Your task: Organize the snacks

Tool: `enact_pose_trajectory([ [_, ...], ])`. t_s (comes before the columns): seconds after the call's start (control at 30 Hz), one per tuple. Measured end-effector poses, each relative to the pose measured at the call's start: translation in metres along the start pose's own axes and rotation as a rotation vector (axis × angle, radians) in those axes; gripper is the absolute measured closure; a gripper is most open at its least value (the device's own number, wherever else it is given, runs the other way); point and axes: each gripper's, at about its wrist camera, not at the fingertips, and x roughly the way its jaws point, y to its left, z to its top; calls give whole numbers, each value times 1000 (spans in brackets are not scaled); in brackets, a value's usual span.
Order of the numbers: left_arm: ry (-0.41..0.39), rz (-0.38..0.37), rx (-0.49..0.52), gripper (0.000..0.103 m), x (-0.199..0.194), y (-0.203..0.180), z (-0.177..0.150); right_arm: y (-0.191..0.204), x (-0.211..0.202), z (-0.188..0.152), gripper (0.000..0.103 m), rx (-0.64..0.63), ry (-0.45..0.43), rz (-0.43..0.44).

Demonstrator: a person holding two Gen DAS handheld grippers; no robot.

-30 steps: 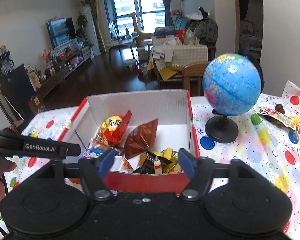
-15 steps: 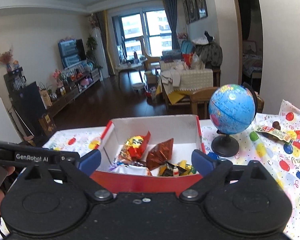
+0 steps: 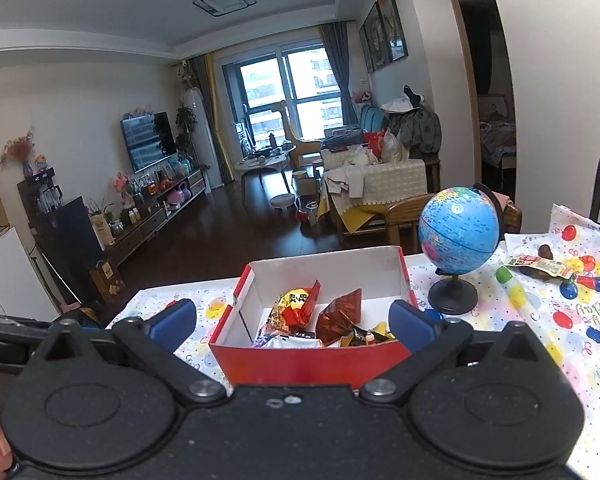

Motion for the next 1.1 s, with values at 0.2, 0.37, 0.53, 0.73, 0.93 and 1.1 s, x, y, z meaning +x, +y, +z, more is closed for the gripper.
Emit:
enact_pose_trajectory([
  [0.2,-4,5,8,21,-9,-3,1,3,-6,1,0,-2,5,-8],
  [0.37,-8,12,-1,21,-12,-3,6,0,-8,3,0,-1,3,-11],
  [0.53,-22,14,6,21,-15,-5,10,-2,-7,6,0,-1,5,-8],
  [0.73,-29,14,7,21,-17,-7,13,-2,-8,8,0,-1,5,-9],
  [0.93,-29,13,9,21,-18,-8,13,-3,-8,9,0,-1,6,-6],
  [1.1,-35,16,10,21,-20,-9,12,-3,-8,9,0,-1,4,-7],
])
